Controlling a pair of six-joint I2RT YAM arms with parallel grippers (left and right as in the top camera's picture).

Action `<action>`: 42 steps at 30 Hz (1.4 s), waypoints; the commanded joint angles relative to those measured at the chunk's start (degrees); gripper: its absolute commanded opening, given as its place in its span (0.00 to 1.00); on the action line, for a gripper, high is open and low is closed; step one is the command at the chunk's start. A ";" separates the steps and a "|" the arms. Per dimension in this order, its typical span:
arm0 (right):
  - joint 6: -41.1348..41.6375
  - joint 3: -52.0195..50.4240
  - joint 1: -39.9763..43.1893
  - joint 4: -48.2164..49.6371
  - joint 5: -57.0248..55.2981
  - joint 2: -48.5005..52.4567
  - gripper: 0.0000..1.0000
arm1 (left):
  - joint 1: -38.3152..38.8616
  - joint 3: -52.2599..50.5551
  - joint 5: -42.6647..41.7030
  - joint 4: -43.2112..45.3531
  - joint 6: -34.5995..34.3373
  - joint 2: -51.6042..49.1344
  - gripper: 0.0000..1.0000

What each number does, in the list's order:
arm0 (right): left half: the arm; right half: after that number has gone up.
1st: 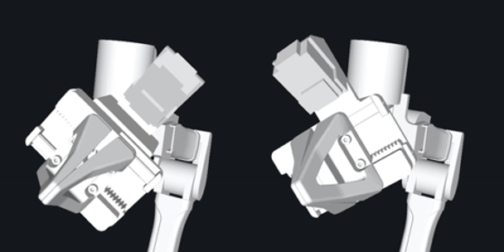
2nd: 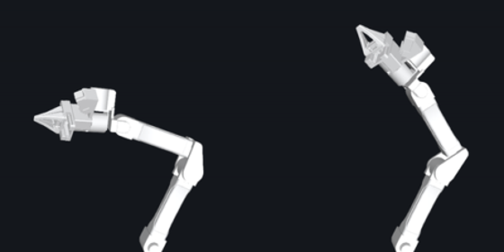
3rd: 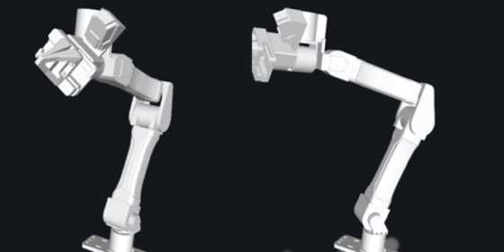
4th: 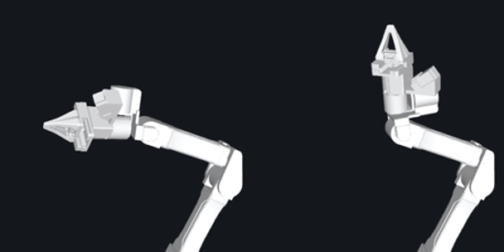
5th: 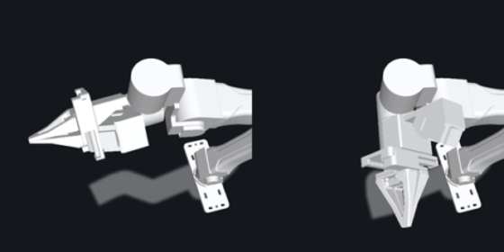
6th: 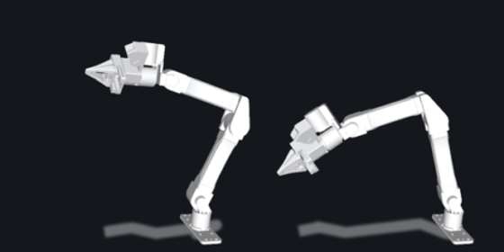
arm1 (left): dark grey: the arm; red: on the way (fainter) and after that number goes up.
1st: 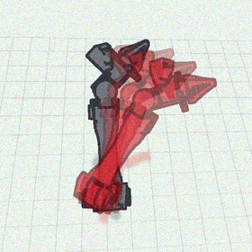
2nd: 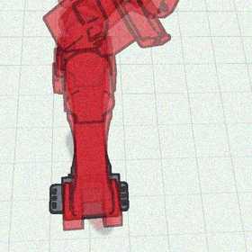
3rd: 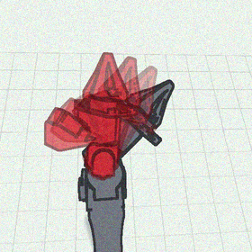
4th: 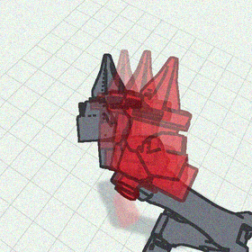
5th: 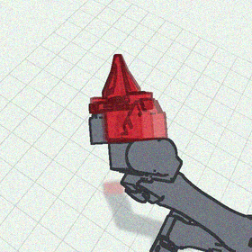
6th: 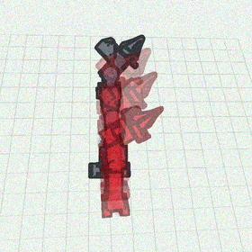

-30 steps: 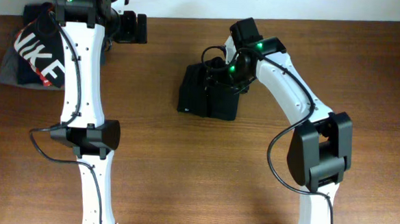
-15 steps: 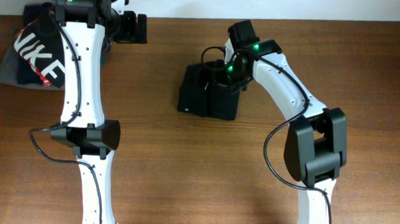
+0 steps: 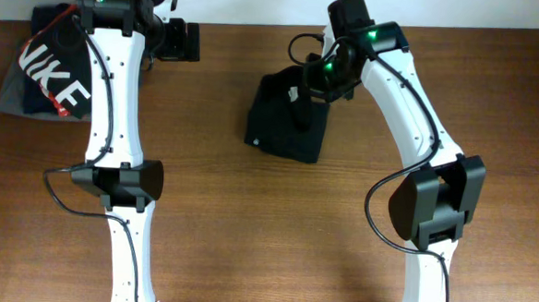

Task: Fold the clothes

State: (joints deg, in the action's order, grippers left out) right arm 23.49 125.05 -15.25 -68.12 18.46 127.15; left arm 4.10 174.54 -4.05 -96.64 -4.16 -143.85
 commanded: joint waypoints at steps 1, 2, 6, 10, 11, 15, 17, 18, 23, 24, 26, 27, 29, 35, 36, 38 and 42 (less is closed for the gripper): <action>-0.74 0.79 1.64 -2.05 -5.18 -0.11 0.04 | 0.02 -0.35 -0.33 -0.07 -0.55 -1.62 0.99; -0.74 0.61 1.84 -2.62 -6.34 -0.13 0.04 | 0.02 -0.35 -0.70 -0.07 -0.55 -1.84 0.99; -0.72 0.02 2.14 -4.72 -10.91 -0.09 0.04 | 0.02 -0.35 -1.29 -0.07 -0.55 -2.51 0.99; -0.68 -2.14 2.14 -5.84 -13.86 -0.07 0.04 | 0.02 -0.35 -1.27 -0.07 -0.55 -2.86 0.99; -0.61 -3.04 2.14 -6.03 -14.27 -0.07 0.04 | 0.02 -0.35 -1.29 -0.07 -0.55 -2.86 0.99; -0.48 -7.76 2.19 -5.99 -14.95 -0.04 0.05 | 0.02 -0.35 -1.27 -0.07 -0.55 -2.86 0.99; 0.13 -10.60 2.21 -5.99 -16.46 -0.04 0.05 | 0.02 -0.35 -1.27 -0.07 -0.55 -2.86 0.99; 1.07 -11.98 2.23 -6.14 -17.86 -0.04 0.05 | 0.02 -0.35 -1.27 -0.07 -0.55 -2.86 0.99; 2.56 -17.29 2.25 -5.57 -21.33 -0.04 0.07 | 0.02 -0.35 -1.27 -0.07 -0.55 -2.86 0.99; 2.56 -17.97 2.25 -5.35 -21.35 -0.04 0.10 | 0.02 -0.35 -1.27 -0.07 -0.55 -2.86 0.99; 2.56 -19.02 2.25 -4.98 -21.35 -0.04 0.24 | 0.02 -0.35 -1.27 -0.07 -0.55 -2.86 0.99; 2.56 -19.15 2.25 -4.98 -21.35 -0.04 0.25 | 0.02 -0.35 -1.27 -0.07 -0.55 -2.86 0.99; 2.58 -19.15 2.25 -4.98 -21.35 -0.04 0.31 | 0.02 -0.35 -1.27 -0.07 -0.55 -2.86 0.99; 5.55 -17.94 2.95 -7.74 -22.21 -0.26 0.24 | 0.02 -0.35 -1.27 -0.07 -0.55 -2.86 0.99; 5.55 -16.81 3.43 -9.09 -22.23 -0.50 0.19 | 0.02 -0.35 -1.27 -0.07 -0.52 -2.86 0.99; 5.55 -13.77 4.55 -12.13 -22.23 -1.40 0.15 | 0.02 -0.35 -1.27 -0.07 -0.55 -2.86 0.99; 5.46 -4.98 7.21 -18.29 -22.08 -4.33 0.15 | 0.02 -0.35 -1.27 -0.07 -0.55 -2.86 0.99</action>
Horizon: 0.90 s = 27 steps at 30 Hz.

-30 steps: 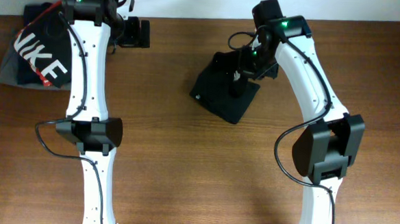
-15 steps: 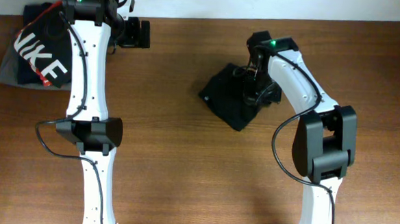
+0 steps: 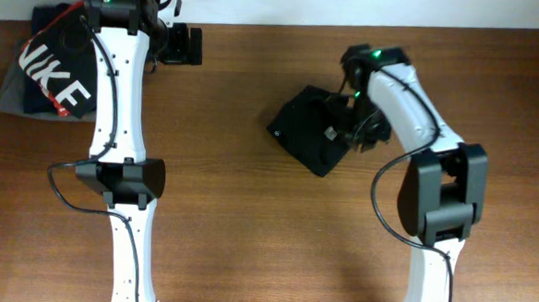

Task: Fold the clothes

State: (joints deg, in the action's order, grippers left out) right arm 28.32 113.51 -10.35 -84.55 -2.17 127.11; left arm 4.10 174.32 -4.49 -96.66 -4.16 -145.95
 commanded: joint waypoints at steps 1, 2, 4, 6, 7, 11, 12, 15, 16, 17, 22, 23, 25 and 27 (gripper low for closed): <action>-0.57 9.55 2.95 -3.21 -0.63 -5.03 0.16 | 0.02 -0.13 -0.83 -0.04 -0.52 -0.76 0.99; -2.97 12.57 3.41 -3.87 1.92 -5.68 0.18 | 0.02 -0.13 -0.83 -0.04 -0.55 -0.76 0.99; -8.28 17.77 3.74 -3.52 10.19 -6.27 0.27 | 0.02 -0.13 -0.85 -0.04 -0.55 -0.76 0.99; -13.07 22.08 3.54 -1.57 19.67 -6.27 0.37 | 0.02 -0.13 -0.83 -0.04 -0.55 -0.76 0.99; -13.64 22.71 3.21 0.02 22.43 -6.27 0.40 | 0.02 -0.13 -0.83 -0.04 -0.55 -0.76 0.99; -13.75 22.64 1.51 7.30 30.03 -4.94 0.37 | 0.02 -0.13 -0.83 -0.04 -0.55 -1.14 0.99; -13.73 22.58 0.90 9.20 32.89 -4.09 0.35 | 0.07 -0.13 -0.83 -0.04 -0.55 -1.29 0.99; -13.70 22.40 -0.61 15.34 41.57 -0.72 0.26 | 0.37 -0.13 -0.85 -0.04 -0.55 -1.73 0.99; -13.73 22.40 -1.01 17.00 43.69 0.55 0.23 | 0.44 -0.13 -0.85 -0.04 -0.55 -1.92 0.99; -13.57 22.40 -1.36 18.38 44.81 2.08 0.21 | 0.57 -0.13 -0.85 -0.04 -0.55 -2.08 0.99; -12.39 22.40 -1.68 18.97 45.33 9.33 0.17 | 1.16 -0.13 -0.83 -0.04 -0.52 -2.32 0.99; -12.41 22.40 -1.57 18.47 45.29 10.75 0.16 | 1.22 -0.13 -0.83 -0.04 -0.52 -2.32 0.99; -12.46 22.38 -1.09 16.61 45.22 13.51 0.13 | 1.22 -0.13 -0.83 -0.04 -0.52 -2.34 0.99; -12.83 22.40 -0.33 14.84 45.09 15.52 0.12 | 1.22 -0.13 -0.81 -0.04 -0.52 -2.34 0.99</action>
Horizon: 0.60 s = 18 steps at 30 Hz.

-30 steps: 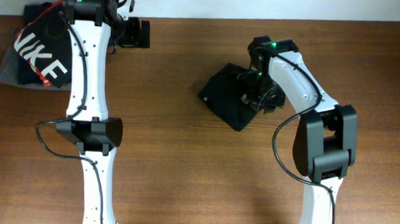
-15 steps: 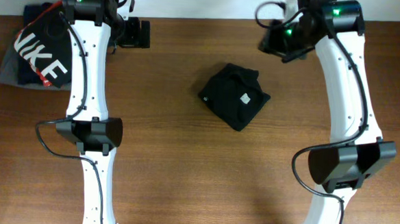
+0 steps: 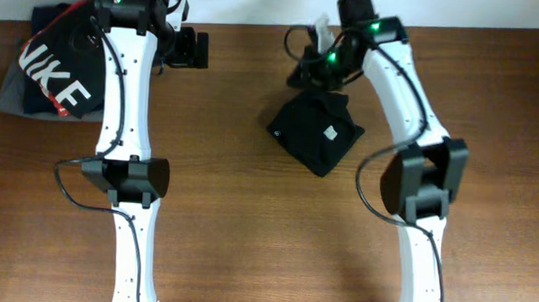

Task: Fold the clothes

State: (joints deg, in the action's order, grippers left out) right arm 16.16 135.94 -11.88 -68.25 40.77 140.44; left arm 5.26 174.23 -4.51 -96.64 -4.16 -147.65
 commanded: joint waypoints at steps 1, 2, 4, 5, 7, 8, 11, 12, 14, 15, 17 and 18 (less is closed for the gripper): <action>-1.16 -0.04 1.60 -2.25 2.12 2.80 0.12 | 0.04 -0.04 -0.79 -0.07 -0.50 -0.63 0.99; -2.29 -0.04 2.19 -3.45 2.16 3.37 0.12 | 0.04 -0.04 -0.79 -0.07 -0.44 -0.63 0.99; -5.77 -0.04 3.50 -7.06 2.14 3.67 0.13 | 0.07 -0.04 -0.59 -0.07 -0.09 -0.63 0.99; -7.34 -0.04 3.96 -8.72 2.14 3.67 0.15 | 0.07 -0.04 -0.61 -0.07 -0.09 -0.63 0.99; -11.32 -0.02 5.25 -13.62 2.10 3.67 0.21 | 0.04 -0.04 -0.61 -0.07 -0.09 -0.63 0.99; -13.14 -0.04 5.79 -15.93 2.03 3.69 0.22 | 0.07 -0.04 -0.61 -0.07 -0.09 -0.63 0.99; -16.20 -0.61 7.54 -21.38 -3.45 3.98 0.22 | 0.04 -0.04 -0.61 -0.07 -0.09 -0.63 0.99; -16.17 -1.05 7.96 -21.81 -5.79 4.04 0.22 | 0.04 -0.04 -0.61 -0.07 -0.11 -0.63 0.99; -16.22 -2.84 8.87 -21.77 -8.61 4.04 0.24 | 0.07 -0.04 -0.61 -0.07 -0.09 -0.63 0.99; -16.85 -4.24 9.35 -21.27 -8.66 4.04 0.25 | 0.07 -0.04 -0.61 -0.07 -0.11 -0.63 0.99; -17.90 -7.37 10.08 -19.58 -8.46 4.04 0.25 | 0.11 -0.04 -0.61 -0.07 -0.11 -0.63 0.99; -17.94 -9.01 10.29 -18.49 -8.46 4.04 0.25 | 0.11 -0.04 -0.63 -0.07 -0.11 -0.63 0.99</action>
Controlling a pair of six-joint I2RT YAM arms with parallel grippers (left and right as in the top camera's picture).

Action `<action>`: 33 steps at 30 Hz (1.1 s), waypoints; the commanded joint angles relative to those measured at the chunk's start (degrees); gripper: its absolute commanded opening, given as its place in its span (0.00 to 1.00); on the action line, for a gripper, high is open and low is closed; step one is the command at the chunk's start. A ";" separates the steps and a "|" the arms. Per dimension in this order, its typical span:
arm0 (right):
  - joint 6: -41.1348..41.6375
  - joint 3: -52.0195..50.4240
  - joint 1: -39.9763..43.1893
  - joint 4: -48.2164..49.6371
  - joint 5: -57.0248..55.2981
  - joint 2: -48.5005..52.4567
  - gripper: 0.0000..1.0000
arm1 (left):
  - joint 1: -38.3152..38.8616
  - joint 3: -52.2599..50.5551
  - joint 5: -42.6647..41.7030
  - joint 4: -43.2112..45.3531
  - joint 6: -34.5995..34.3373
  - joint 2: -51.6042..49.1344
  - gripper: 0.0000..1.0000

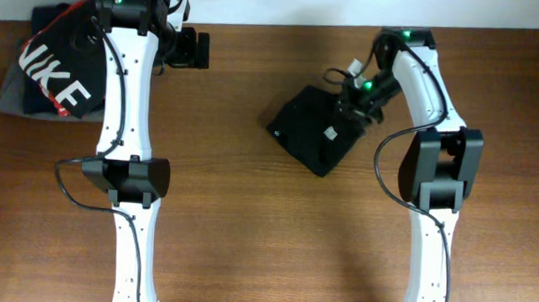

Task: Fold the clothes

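A black garment (313, 131) lies folded into a small diamond-shaped bundle on the table's middle, with a small white tag on top. My right gripper (353, 105) is low at the bundle's upper right edge, its fingers hidden under the wrist. My left gripper (197, 50) hovers at the far left, pointing right, well away from the bundle. A stack of folded clothes (54, 73) with white "NIKE" lettering rests at the far left corner.
The wooden table (247, 224) stretches bare toward the front. The left arm's elbow (125, 176) and the right arm's elbow (442, 167) hang over the table's middle band. A white wall edge runs along the back.
My right gripper was just beyond the bundle's far corner and is now at its upper right edge. The bundle and the left arm look unchanged.
First the black bundle lay squarer and further left with my right gripper over its far side. Then it sat further right, turned to a diamond, with the gripper on its right part. Then the gripper was off its far corner, now at its right edge.
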State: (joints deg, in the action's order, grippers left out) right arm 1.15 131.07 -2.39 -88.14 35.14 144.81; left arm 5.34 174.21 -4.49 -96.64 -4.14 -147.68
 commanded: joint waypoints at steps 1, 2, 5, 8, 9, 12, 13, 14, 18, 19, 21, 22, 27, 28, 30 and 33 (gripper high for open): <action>-2.89 -5.88 1.07 2.54 -2.78 -0.33 0.25 | 0.02 -0.02 -0.66 -0.07 -0.13 -0.61 0.99; -2.91 -7.67 1.36 3.69 -2.62 -0.33 0.22 | 0.02 -0.02 -0.63 -0.07 -0.13 -0.61 0.99; -2.86 -9.97 2.10 4.07 -2.14 -0.33 0.07 | 0.02 -0.02 -0.63 -0.07 -0.13 -0.61 0.99; -2.82 -9.07 2.84 2.29 -0.85 -1.49 0.04 | 0.02 -0.02 -0.63 -0.07 -0.13 -0.61 0.99; -2.60 -8.39 3.15 1.57 -0.90 -2.38 0.04 | 0.02 -0.02 -0.63 -0.07 -0.13 -0.61 0.99; -2.16 -4.90 4.42 -1.05 -0.90 -6.67 0.04 | 0.02 -0.02 -0.66 -0.07 -0.13 -0.61 0.99; -2.16 -3.72 4.74 -1.92 -0.92 -7.72 0.04 | 0.02 -0.02 -0.66 -0.07 -0.13 -0.61 0.99; -2.14 -2.10 5.14 -2.97 -0.92 -8.96 0.04 | 0.02 -0.02 -0.66 -0.07 -0.13 -0.61 0.99; -1.77 4.09 5.79 -6.29 -0.63 -12.76 0.06 | 0.04 -0.02 -0.66 -0.07 -0.13 -0.61 0.99; -1.79 5.18 5.73 -6.58 0.07 -13.68 0.08 | 0.13 -0.02 -0.66 -0.07 -0.13 -0.61 0.99; -2.01 6.58 5.33 -6.56 2.89 -14.84 0.10 | 0.17 -0.02 -0.66 -0.07 -0.13 -0.61 0.99; -3.17 6.88 4.94 -6.32 5.62 -15.06 0.11 | 0.17 -0.02 -0.66 -0.07 -0.13 -0.61 0.99; -6.93 5.44 1.33 -2.62 15.67 -14.43 0.11 | 0.20 -0.02 -0.66 -0.07 -0.13 -0.61 0.99; -6.91 4.92 0.46 -1.60 15.82 -14.12 0.11 | 0.24 -0.02 -0.66 -0.07 -0.13 -0.61 0.99; -6.91 3.61 -1.51 0.63 15.98 -13.25 0.11 | 0.24 -0.02 -0.66 -0.07 -0.13 -0.61 0.99; -6.91 0.31 -4.55 4.31 17.05 -12.04 0.11 | 0.24 -0.02 -0.66 -0.07 -0.13 -0.61 0.99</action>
State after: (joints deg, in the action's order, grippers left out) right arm -4.54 134.19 -4.10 -85.23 48.34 130.61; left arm 5.34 174.21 -4.49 -96.64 -4.16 -147.68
